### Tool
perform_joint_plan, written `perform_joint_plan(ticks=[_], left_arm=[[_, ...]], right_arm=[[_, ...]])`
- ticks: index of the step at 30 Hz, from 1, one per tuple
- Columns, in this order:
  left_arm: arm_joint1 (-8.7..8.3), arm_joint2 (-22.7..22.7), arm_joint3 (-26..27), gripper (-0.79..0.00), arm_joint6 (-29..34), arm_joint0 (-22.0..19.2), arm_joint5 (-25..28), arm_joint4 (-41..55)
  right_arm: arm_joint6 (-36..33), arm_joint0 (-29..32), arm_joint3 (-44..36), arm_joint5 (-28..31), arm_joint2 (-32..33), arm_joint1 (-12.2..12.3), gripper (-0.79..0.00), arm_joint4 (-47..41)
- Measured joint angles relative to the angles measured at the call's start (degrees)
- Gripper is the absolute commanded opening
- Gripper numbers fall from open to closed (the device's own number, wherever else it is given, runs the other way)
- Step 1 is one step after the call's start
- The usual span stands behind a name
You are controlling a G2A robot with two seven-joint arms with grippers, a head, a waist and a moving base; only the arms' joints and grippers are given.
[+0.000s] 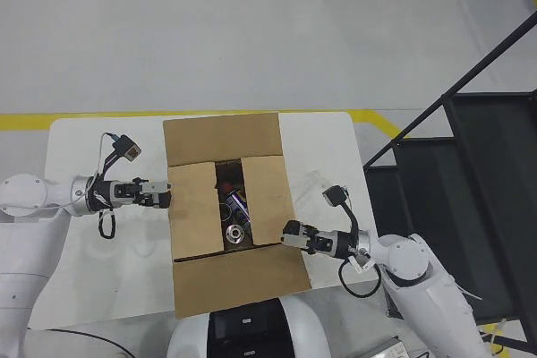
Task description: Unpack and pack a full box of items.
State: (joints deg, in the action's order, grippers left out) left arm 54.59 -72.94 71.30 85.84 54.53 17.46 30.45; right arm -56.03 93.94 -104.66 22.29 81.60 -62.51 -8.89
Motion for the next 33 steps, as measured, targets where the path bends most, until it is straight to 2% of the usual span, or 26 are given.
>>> perform_joint_plan(ticks=[7,19,25,27,33], left_arm=[[-0.04,-0.2,0.0,0.000,0.1,0.0,0.1,0.1],[-0.04,-0.2,0.0,0.000,0.1,0.0,0.1,0.1],[-0.04,-0.2,0.0,0.000,0.1,0.0,0.1,0.1],[-0.04,-0.2,0.0,0.000,0.1,0.0,0.1,0.1],[-0.04,-0.2,0.0,0.000,0.1,0.0,0.1,0.1]], right_arm=[[1.1,4.9,-0.5,-4.8,5.5,0.9,0.000,0.1],[1.4,4.9,-0.4,-5.2,5.6,0.9,0.000,0.5],[5.5,6.5,-0.5,-11.4,6.9,1.2,0.000,3.3],[4.0,7.2,-0.2,-12.9,6.9,1.4,0.000,3.1],[-6.3,7.7,1.3,-15.9,4.0,1.8,0.000,0.2]])
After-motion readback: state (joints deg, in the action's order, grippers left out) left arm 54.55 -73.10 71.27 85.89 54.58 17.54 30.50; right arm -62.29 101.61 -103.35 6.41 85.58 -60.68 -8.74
